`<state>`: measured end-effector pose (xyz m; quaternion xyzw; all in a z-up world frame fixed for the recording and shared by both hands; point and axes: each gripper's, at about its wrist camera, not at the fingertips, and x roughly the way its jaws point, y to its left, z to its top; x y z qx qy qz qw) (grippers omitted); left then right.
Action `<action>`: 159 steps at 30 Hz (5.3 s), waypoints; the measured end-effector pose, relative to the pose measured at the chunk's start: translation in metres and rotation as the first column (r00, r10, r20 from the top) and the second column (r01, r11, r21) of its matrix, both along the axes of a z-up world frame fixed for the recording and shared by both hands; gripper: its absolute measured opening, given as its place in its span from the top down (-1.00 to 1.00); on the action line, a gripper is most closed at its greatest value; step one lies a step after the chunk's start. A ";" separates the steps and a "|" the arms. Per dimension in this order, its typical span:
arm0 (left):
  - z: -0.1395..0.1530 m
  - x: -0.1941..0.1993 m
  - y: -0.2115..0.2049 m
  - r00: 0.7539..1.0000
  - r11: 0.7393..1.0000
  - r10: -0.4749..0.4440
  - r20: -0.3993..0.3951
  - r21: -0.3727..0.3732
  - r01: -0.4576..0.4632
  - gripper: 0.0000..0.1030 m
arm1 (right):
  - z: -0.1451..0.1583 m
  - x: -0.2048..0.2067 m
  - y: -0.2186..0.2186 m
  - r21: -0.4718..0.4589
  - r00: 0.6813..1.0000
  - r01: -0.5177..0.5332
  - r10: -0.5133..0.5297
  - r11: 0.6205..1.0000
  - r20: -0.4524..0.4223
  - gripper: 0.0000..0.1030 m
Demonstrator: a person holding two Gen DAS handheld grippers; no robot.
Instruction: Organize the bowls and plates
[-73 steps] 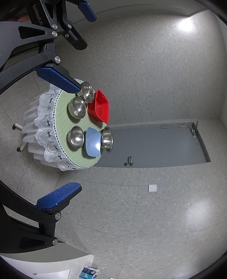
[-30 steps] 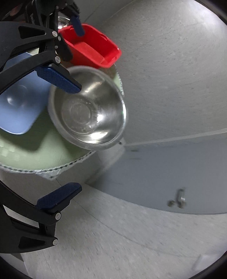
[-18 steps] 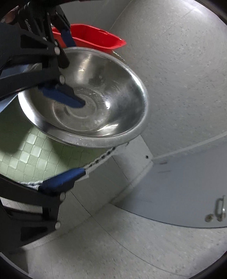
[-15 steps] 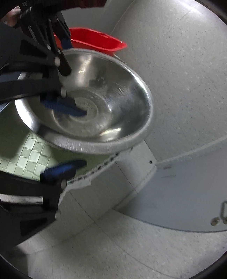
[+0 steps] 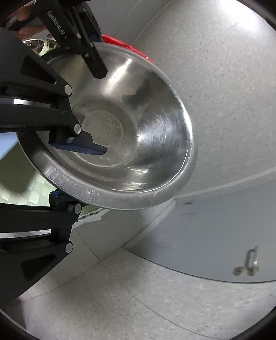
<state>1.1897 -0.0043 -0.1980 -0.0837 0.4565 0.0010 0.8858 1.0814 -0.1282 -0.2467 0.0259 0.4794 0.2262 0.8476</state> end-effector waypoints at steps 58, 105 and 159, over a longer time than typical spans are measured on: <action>-0.018 -0.102 0.172 0.994 0.994 0.112 -0.010 -0.020 -0.112 -0.60 | 0.014 -0.058 0.173 -0.046 0.996 -0.083 0.084 0.995 0.013 -0.60; 0.026 -0.070 0.159 0.992 0.994 -0.110 0.058 -0.002 0.110 0.45 | 0.044 -0.080 0.119 0.046 0.998 -0.059 0.058 0.997 0.030 0.34; -0.005 -0.195 0.206 0.994 0.997 -0.077 0.076 0.033 0.075 -0.61 | 0.044 -0.158 0.108 0.033 0.998 0.003 -0.006 0.999 0.065 -0.47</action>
